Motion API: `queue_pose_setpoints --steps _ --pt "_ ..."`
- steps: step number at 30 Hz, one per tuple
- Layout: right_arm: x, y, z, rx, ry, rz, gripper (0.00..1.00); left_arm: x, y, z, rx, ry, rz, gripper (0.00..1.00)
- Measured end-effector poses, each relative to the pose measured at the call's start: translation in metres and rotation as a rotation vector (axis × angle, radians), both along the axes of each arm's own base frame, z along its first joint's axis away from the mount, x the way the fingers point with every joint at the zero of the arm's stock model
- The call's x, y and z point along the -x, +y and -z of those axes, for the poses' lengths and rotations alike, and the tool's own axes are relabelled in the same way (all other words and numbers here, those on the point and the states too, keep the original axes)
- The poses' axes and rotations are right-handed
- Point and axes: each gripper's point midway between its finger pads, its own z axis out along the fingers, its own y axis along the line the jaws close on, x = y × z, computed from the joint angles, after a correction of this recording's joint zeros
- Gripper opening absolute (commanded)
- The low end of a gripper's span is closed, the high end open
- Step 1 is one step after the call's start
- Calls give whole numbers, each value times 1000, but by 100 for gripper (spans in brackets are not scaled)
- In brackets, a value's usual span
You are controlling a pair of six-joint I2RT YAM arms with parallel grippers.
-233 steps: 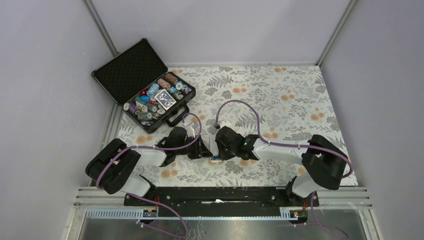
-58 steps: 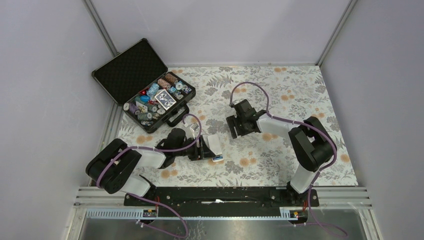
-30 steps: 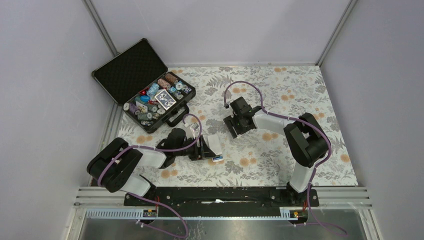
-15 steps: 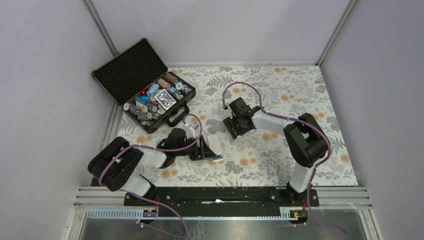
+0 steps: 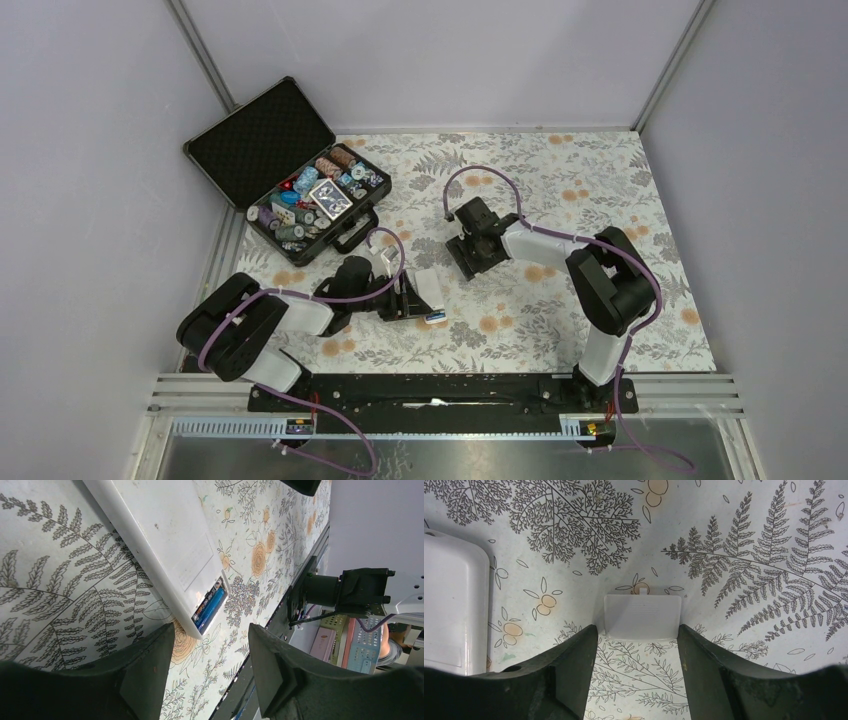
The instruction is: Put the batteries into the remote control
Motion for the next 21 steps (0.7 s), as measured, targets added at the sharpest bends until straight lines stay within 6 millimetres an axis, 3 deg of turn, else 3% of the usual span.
queue_pose_setpoints --steps 3,12,16,21 --pt "2 0 0 12 0 -2 65 0 0 0 0 0 0 62" --pt "4 -1 0 23 7 15 49 0 -1 0 3 4 1 62" --pt "4 -1 0 27 12 17 59 0 -1 0 9 4 3 62" --pt "4 -1 0 28 16 21 61 0 -2 0 10 5 5 62"
